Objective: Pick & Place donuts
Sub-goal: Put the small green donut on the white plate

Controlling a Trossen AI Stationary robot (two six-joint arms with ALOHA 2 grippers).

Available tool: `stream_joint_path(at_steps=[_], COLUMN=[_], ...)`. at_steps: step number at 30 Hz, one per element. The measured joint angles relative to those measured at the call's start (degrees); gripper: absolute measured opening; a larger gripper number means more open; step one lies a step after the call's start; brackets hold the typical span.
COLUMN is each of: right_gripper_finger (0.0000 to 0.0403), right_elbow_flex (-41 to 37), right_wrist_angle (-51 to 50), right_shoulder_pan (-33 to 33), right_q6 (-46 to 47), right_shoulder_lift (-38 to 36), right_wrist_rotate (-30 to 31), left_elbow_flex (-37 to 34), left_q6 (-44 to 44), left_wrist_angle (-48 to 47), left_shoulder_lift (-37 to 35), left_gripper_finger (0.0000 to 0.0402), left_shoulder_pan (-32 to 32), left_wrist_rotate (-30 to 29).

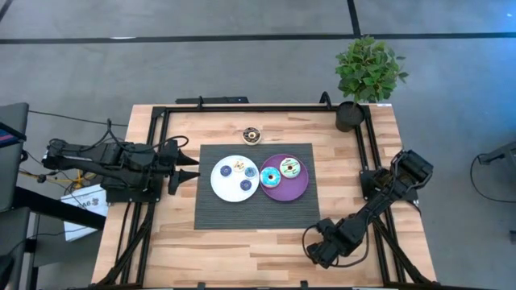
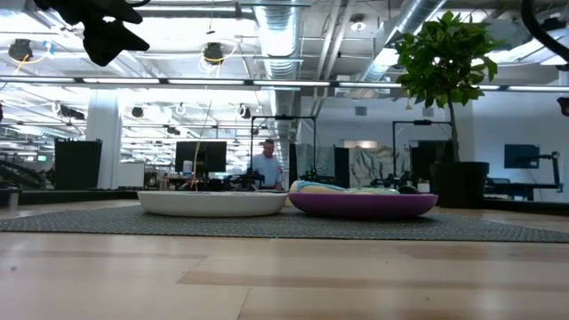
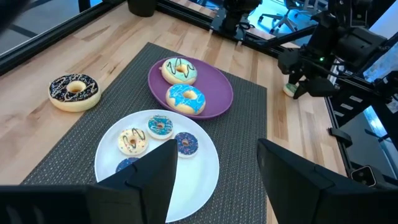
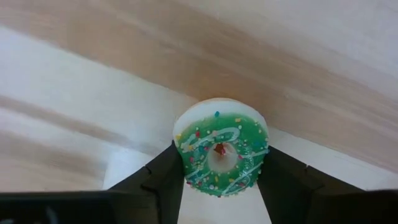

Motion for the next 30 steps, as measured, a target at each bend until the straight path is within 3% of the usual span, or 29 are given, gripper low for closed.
stream_joint_path(at_steps=[14,22,30], right_gripper_finger=[0.0156,0.0145,0.0135], right_elbow_flex=[9.3,14.5,20.4], right_wrist_angle=[-2.1,-2.2,-0.5], right_shoulder_pan=[-4.4,-14.0,-27.6], right_q6=[-14.3,-34.7,-53.7], right_shoulder_lift=[0.0,0.0,0.0], right_wrist_rotate=[12.2,20.7,20.8], left_elbow_flex=[0.0,0.0,0.0], left_q6=[0.0,0.0,0.2], left_wrist_angle=[0.0,-0.1,-0.1], left_shoulder_lift=[0.0,0.0,0.0], left_gripper_finger=[0.0213,0.0213,0.0212], left_shoulder_pan=[0.0,0.0,0.0], left_wrist_rotate=[0.0,0.0,0.0])
